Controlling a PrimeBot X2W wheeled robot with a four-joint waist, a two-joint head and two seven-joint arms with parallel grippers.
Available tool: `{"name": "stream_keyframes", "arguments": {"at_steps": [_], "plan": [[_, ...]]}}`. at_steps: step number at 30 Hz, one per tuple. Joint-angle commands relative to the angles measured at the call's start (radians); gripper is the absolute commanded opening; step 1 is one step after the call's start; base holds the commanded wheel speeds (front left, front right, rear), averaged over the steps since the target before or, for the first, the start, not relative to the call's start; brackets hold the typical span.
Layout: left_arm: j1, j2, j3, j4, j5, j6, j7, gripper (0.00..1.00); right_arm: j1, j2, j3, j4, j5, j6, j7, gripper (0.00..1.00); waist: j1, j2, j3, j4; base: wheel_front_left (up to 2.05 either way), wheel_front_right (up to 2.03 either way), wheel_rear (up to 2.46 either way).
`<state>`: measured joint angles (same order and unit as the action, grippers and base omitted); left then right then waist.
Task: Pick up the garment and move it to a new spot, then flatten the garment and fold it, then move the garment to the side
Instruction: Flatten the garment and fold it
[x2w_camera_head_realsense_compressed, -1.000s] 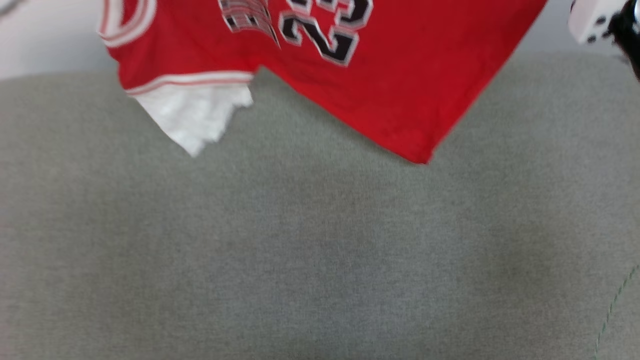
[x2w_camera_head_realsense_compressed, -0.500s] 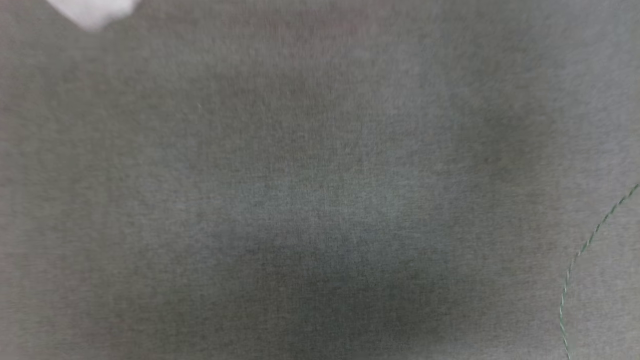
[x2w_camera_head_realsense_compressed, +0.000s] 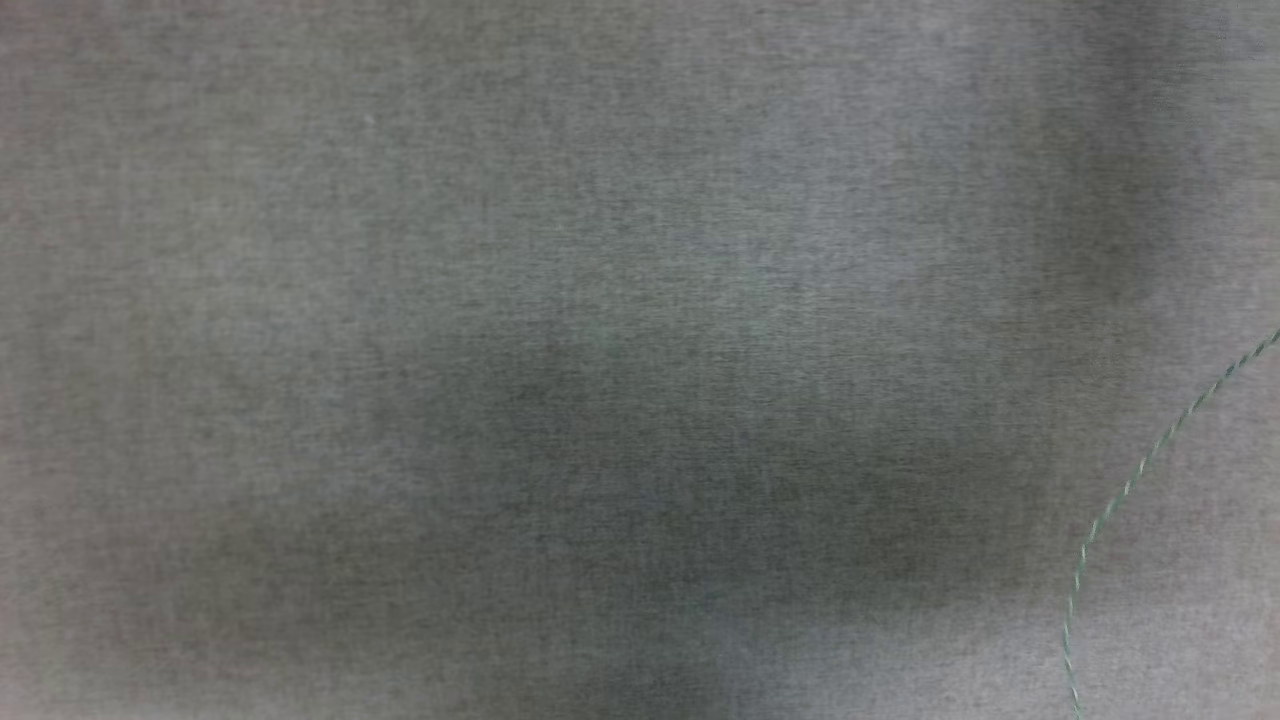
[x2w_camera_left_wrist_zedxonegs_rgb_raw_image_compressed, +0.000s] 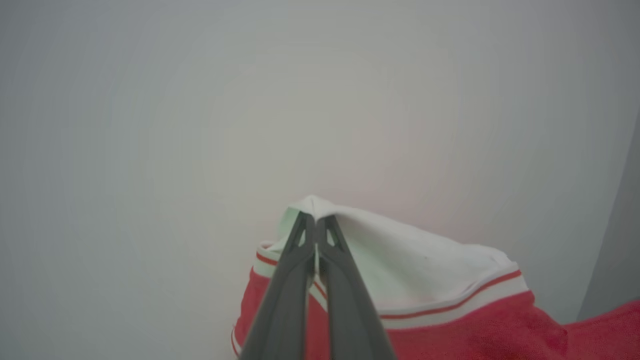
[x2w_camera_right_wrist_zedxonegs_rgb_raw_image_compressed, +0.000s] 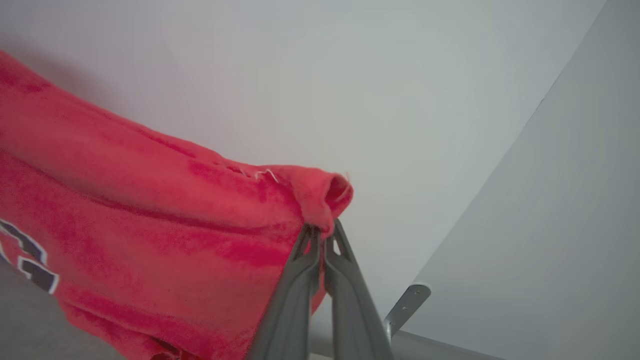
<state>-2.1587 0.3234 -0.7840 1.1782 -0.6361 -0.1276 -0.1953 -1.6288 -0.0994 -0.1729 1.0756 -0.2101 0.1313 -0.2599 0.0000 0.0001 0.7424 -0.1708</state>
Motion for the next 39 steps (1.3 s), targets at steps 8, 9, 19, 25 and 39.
{"name": "stream_keyframes", "arguments": {"at_steps": [8,9,19,25,39], "plan": [[0.335,0.037,-0.039,-0.045,-0.132,-0.003,-0.010,0.00,0.091,-0.010,0.138,0.177,0.053,-0.001,0.008,0.00,0.0000,-0.0001,-0.169,0.090,0.00,0.00,0.00],[0.335,0.037,-0.039,-0.045,-0.132,-0.003,-0.010,0.00,0.091,-0.010,0.138,0.177,0.053,-0.001,0.008,0.00,0.0000,-0.0001,-0.169,0.090,0.00,0.00,0.00],[0.803,0.146,-0.114,-0.243,-0.292,-0.003,0.000,0.00,0.358,-0.025,0.377,0.198,0.323,-0.001,0.067,0.00,0.0000,-0.0001,-0.464,0.122,0.00,0.00,0.00],[1.069,0.226,-0.121,-0.416,-0.365,0.021,0.010,0.00,0.580,-0.118,0.532,0.039,0.559,-0.001,0.198,0.00,0.0000,-0.0001,-0.579,0.136,0.00,0.00,0.00],[1.649,0.482,-0.099,-1.097,-0.494,0.366,-0.015,0.00,1.244,-0.523,0.519,-0.750,0.972,-0.001,0.571,0.00,0.0000,-0.0001,-0.628,0.169,0.00,0.00,0.00]]}}
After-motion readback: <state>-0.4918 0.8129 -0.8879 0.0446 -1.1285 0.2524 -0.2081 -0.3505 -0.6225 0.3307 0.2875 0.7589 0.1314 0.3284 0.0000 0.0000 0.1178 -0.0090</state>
